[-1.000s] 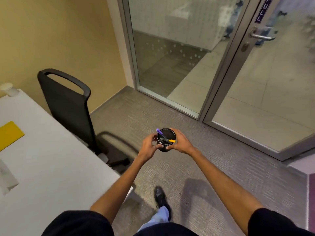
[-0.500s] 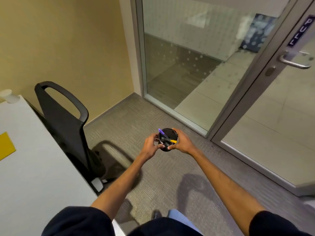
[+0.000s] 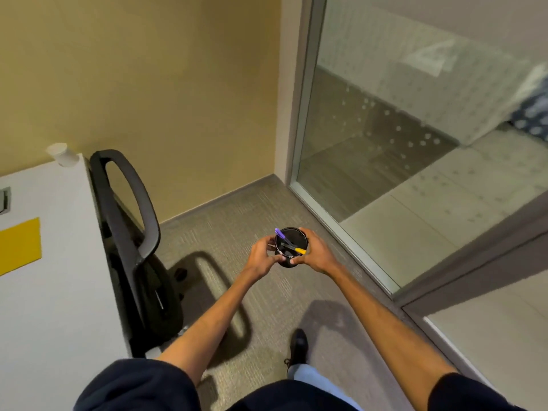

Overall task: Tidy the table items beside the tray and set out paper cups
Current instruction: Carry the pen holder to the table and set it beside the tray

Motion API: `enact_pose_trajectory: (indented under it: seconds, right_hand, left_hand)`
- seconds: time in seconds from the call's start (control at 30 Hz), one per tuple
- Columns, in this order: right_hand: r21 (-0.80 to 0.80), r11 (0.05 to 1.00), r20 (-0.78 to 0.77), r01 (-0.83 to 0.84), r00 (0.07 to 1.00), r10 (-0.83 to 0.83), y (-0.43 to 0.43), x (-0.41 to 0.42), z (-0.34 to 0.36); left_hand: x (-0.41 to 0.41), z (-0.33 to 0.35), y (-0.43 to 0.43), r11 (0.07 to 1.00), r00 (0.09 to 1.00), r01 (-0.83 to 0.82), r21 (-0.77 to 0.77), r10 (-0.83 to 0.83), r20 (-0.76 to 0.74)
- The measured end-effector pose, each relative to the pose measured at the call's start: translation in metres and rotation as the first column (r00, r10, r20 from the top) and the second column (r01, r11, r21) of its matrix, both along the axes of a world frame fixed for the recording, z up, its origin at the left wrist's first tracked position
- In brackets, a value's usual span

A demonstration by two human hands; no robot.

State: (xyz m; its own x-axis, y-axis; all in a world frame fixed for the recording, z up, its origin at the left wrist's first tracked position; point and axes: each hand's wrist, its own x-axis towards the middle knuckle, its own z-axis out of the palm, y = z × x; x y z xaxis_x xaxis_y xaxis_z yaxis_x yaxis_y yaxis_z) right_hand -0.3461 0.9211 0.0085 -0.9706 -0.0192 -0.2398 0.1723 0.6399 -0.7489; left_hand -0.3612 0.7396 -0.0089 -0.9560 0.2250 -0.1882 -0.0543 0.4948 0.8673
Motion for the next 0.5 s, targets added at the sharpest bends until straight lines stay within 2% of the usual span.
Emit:
enact_pose_trajectory:
  seconds: [0.23,0.5]
  right_hand:
    - [0.005,0.99,-0.016,-0.139,0.99,0.139,0.024,-0.127,0.007]
    - [0.018,0.958,-0.039,-0.287,0.957,0.287,0.003,-0.231,0.004]
  left_hand:
    - [-0.097,0.015,0.019,0.988,0.987,-0.156,0.011,0.156,-0.03]
    - [-0.168,0.019,0.004,0.959,0.959,-0.283,-0.019,0.283,-0.022]
